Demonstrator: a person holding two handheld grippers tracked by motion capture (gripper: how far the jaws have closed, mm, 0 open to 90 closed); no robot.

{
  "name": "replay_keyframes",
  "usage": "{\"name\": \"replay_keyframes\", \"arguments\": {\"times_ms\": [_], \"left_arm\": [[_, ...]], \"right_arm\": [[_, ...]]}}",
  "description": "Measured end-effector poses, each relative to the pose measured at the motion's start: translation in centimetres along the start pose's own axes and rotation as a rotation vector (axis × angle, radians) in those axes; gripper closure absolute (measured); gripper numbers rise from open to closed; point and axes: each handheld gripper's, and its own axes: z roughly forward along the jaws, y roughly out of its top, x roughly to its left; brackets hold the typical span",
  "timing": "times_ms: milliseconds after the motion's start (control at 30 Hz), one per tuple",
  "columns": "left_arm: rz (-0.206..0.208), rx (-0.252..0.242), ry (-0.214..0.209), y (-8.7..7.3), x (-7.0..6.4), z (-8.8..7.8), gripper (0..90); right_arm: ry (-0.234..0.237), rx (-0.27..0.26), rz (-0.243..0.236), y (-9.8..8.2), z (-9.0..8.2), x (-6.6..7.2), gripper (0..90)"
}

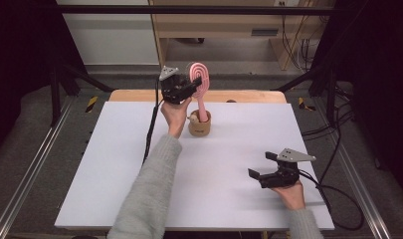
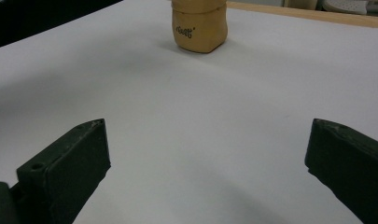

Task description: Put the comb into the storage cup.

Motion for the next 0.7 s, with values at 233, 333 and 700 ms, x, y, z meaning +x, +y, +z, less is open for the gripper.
{"name": "replay_keyframes", "arguments": {"times_ms": [233, 333, 700], "left_arm": [[-0.005, 0.006, -0.006, -0.7, 0.2, 0.2, 62.7], [-0.009, 0.012, -0.005, -1.1, 0.3, 0.3, 62.7], [-0.022, 0.02, -0.002, -1.9, 0.9, 0.1, 62.7]], "right_arm": [[-0.002, 0.003, -0.002, 0.0, 0.0, 0.0, 0.2], [-0.001, 0.0, -0.003, 0.0, 0.0, 0.0, 0.2], [-0.001, 0.004, 0.001, 0.0, 0.1, 0.0, 0.2]]}}
